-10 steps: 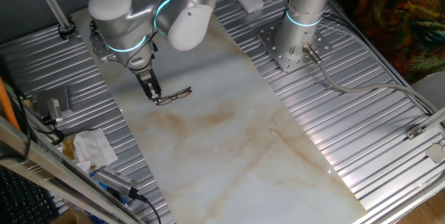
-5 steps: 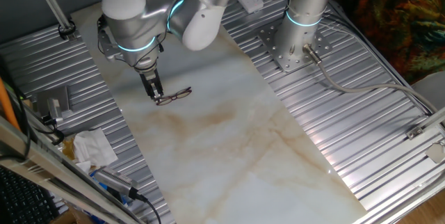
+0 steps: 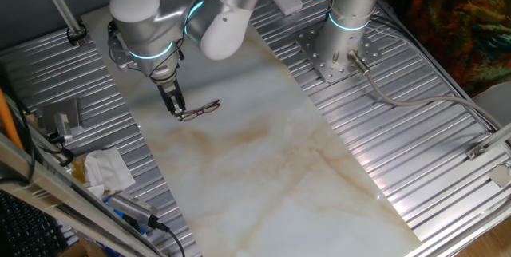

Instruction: Unfold the leg of the glasses (with one hand)

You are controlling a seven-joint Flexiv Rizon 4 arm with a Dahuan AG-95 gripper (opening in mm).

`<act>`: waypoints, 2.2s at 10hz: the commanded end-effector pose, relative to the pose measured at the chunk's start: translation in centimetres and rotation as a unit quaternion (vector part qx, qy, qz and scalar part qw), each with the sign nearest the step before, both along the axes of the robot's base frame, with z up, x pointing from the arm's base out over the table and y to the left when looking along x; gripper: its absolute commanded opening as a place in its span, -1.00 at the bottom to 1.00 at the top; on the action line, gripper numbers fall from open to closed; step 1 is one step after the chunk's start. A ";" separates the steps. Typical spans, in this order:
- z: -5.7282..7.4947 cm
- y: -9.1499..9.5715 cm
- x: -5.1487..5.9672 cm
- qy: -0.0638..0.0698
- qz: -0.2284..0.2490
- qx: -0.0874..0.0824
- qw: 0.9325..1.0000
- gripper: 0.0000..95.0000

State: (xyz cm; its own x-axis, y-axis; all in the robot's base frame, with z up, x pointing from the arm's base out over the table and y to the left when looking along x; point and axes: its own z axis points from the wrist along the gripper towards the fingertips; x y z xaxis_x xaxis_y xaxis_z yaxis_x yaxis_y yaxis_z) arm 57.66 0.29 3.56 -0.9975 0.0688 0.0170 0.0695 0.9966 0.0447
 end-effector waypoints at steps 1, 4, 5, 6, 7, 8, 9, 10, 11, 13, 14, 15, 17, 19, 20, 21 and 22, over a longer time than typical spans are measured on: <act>0.0 0.0 0.0 0.003 -0.001 0.001 1.000 -0.60; -0.5 -0.2 0.1 0.004 -0.001 0.003 1.000 -0.60; -0.5 -0.2 0.2 0.005 -0.001 0.003 1.000 -0.60; -0.6 -0.2 0.2 0.006 -0.001 0.003 1.000 -0.60; -0.7 -0.3 0.2 0.007 -0.001 0.005 1.000 -0.60; -0.7 -0.3 0.2 0.008 -0.001 0.006 1.000 -0.60; -0.7 -0.3 0.2 0.008 -0.001 0.006 1.000 -0.60; -0.7 -0.3 0.2 0.010 -0.002 0.008 1.000 -1.00; -0.7 -0.3 0.2 0.012 -0.004 0.009 1.000 -1.00; -0.7 -0.3 0.2 0.015 -0.005 0.010 1.000 -1.00; -0.7 -0.3 0.2 0.016 -0.006 0.010 1.000 -1.00; -0.7 -0.3 0.2 0.017 -0.005 0.010 1.000 -1.00; -0.7 -0.3 0.2 0.020 -0.006 0.009 1.000 -1.00; -0.7 -0.3 0.3 0.022 -0.005 0.009 1.000 -1.00; -0.7 -0.3 0.3 0.021 -0.003 0.010 1.000 -1.00; -0.6 -0.3 0.3 0.022 -0.002 0.010 1.000 -1.00; -0.5 -0.2 0.2 0.022 -0.001 0.008 1.000 -1.00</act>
State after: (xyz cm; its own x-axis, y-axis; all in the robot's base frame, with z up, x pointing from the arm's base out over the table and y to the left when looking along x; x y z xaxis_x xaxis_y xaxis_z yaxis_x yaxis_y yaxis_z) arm 57.98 0.10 3.05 -0.9957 0.0682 0.0620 0.0719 0.9957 0.0591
